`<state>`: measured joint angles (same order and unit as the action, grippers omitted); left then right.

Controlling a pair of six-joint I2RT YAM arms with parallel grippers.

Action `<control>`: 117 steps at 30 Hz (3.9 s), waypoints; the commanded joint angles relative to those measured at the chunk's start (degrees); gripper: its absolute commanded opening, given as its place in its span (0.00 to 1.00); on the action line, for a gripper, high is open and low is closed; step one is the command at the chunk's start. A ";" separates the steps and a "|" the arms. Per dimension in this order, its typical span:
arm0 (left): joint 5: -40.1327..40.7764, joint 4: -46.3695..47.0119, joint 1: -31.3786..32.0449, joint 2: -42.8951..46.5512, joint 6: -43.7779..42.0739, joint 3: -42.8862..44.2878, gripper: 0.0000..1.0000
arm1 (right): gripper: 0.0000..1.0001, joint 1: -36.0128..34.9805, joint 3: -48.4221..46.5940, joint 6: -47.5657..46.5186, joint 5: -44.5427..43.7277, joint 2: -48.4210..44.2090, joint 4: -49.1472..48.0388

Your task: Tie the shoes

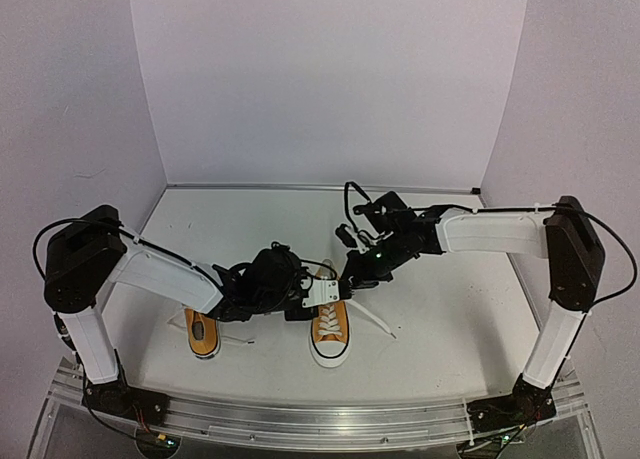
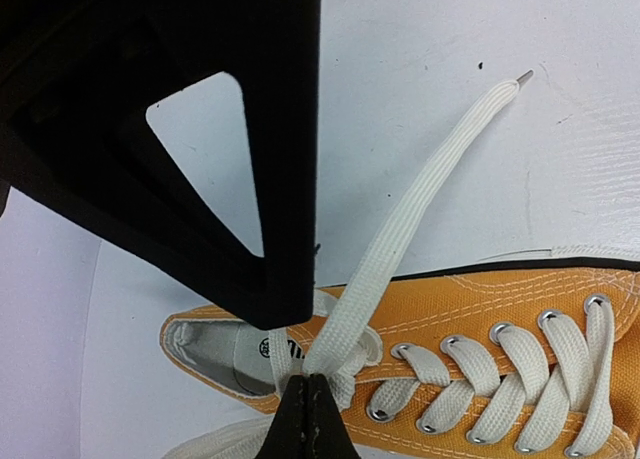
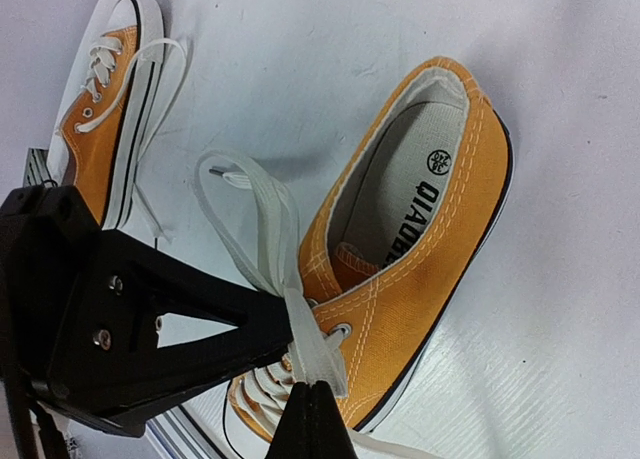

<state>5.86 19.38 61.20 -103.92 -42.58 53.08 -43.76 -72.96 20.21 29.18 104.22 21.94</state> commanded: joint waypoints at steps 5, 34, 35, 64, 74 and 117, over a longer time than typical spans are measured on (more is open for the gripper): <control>1.01 5.28 0.41 -1.87 -1.19 0.72 0.00 | 0.00 0.42 1.20 1.12 2.04 -2.59 -2.28; 2.82 3.55 0.81 -4.05 -11.20 -0.21 0.00 | 0.00 1.39 2.54 4.07 7.05 -2.51 -6.31; 3.12 3.82 0.85 -3.97 -11.54 -0.10 0.00 | 0.00 1.39 2.48 4.14 7.68 -2.17 -6.42; 1.71 4.94 0.84 -1.95 -12.57 -1.67 0.00 | 0.24 2.54 -3.50 2.44 3.42 7.28 -2.95; 2.10 5.38 0.85 -1.81 -12.56 -1.86 0.00 | 0.05 2.54 -3.51 2.11 5.32 7.42 -3.04; 6.18 13.00 0.85 -2.84 -12.96 -4.89 0.00 | 0.28 7.94 5.40 6.29 7.45 -2.85 -9.14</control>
<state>11.18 31.14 62.17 -107.70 -55.29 49.10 -37.26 -67.99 26.83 40.87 102.65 13.29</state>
